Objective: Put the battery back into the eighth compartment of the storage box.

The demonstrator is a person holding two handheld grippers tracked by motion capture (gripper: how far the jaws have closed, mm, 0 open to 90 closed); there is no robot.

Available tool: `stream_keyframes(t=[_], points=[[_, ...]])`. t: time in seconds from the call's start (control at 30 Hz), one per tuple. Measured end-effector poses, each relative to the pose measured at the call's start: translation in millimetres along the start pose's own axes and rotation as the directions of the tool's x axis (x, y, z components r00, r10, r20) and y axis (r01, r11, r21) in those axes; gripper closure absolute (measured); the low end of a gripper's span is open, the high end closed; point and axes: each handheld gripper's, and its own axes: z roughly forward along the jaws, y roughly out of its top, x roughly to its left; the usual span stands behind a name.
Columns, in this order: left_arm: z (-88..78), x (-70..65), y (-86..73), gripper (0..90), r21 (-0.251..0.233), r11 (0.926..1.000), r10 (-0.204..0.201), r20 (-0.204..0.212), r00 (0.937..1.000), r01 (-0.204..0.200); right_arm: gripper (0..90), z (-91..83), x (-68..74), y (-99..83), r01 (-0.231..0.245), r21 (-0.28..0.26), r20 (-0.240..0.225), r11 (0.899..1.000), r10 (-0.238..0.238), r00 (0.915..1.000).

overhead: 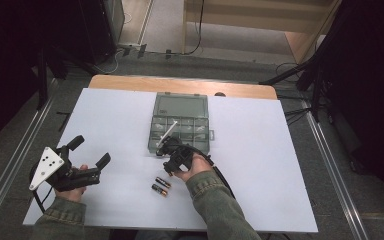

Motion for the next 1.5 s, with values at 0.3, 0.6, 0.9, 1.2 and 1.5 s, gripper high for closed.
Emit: stream_keyframes(t=[0.3, 0.6, 0.9, 1.2, 1.5], points=[[0.1, -0.3, -0.1, 0.0, 0.001, 1.0, 0.001, 0.0, 1.0, -0.001, 78.1, -14.9, -21.1, -17.9, -0.071, -0.111, -0.059, 0.991, 0.064, 0.9962], [0.9, -0.4, -0.5, 0.0, 0.01, 1.0, 0.001, 0.001, 1.0, -0.001, 78.1, -34.5, -48.5, -39.6, -0.179, -0.237, -0.173, 0.955, 0.14, 0.975], [0.9, -0.6, -0.5, 0.0, 0.008, 1.0, 0.003, 0.003, 1.0, -0.003, 78.1, -47.1, -75.3, -54.9, -0.281, -0.296, -0.272, 0.913, 0.202, 0.941], [0.6, -0.6, -0.4, 0.0, 0.008, 1.0, 0.003, 0.001, 1.0, -0.003, 78.1, -53.1, -87.6, -61.4, -0.338, -0.309, -0.285, 0.889, 0.253, 0.9245], [0.5, -1.2, -0.4, 0.0, 0.01, 0.9999, 0.005, 0.004, 1.0, -0.005, 78.1, -55.2, -102.2, -66.8, -0.383, -0.303, -0.305, 0.873, 0.292, 0.9066]])
